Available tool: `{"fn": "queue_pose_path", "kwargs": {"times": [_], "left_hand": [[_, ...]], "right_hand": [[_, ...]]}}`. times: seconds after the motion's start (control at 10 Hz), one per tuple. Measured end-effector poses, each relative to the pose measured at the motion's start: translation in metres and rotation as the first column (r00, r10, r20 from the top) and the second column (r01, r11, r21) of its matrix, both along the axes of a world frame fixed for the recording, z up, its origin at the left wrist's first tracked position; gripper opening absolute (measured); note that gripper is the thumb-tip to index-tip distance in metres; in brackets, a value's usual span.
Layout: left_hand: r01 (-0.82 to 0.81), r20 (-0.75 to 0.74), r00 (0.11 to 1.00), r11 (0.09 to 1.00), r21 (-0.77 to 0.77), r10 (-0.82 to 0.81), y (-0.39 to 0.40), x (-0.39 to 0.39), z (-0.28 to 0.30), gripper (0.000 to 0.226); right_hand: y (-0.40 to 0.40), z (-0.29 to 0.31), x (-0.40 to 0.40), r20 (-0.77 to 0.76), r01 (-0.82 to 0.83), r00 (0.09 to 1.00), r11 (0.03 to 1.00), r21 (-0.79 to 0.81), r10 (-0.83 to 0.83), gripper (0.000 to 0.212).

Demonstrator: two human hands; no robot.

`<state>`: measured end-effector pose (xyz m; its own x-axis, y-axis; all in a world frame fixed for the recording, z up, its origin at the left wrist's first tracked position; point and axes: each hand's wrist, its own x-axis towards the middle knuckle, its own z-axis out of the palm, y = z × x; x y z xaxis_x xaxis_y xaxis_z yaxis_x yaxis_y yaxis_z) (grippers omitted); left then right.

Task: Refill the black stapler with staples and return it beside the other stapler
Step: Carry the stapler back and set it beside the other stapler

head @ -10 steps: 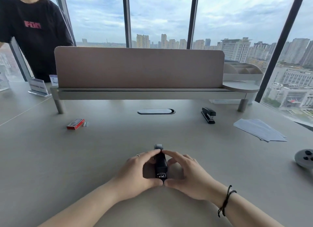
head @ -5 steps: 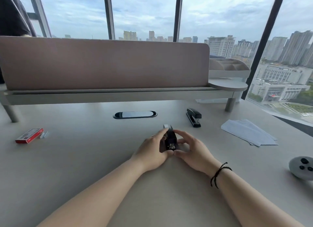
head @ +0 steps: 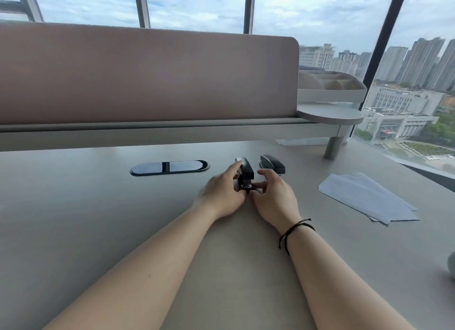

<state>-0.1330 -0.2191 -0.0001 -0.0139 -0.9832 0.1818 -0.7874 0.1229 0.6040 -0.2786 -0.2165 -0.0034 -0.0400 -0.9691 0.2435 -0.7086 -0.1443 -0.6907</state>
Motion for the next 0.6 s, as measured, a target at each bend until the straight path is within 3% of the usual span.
{"fn": "queue_pose_path", "kwargs": {"times": [0.4, 0.5, 0.6], "left_hand": [[0.003, 0.203, 0.979, 1.000, -0.031, 0.004, -0.0077, -0.0106, 0.0009, 0.073], [0.008, 0.168, 0.986, 0.999, -0.040, -0.002, -0.0061, -0.0097, -0.0002, 0.080], [-0.009, -0.071, 0.997, 1.000, -0.008, 0.009, -0.0022, -0.0061, -0.0011, 0.095]], "right_hand": [[-0.0053, -0.0009, -0.0029, 0.034, 0.105, 0.994, 0.994, 0.026, -0.106, 0.040], [-0.0033, -0.0007, -0.0015, 0.041, 0.098, 0.994, 0.995, 0.033, -0.099, 0.041], [-0.0033, 0.0024, -0.0034, 0.069, 0.131, 0.989, 0.991, 0.024, -0.132, 0.038]]}}
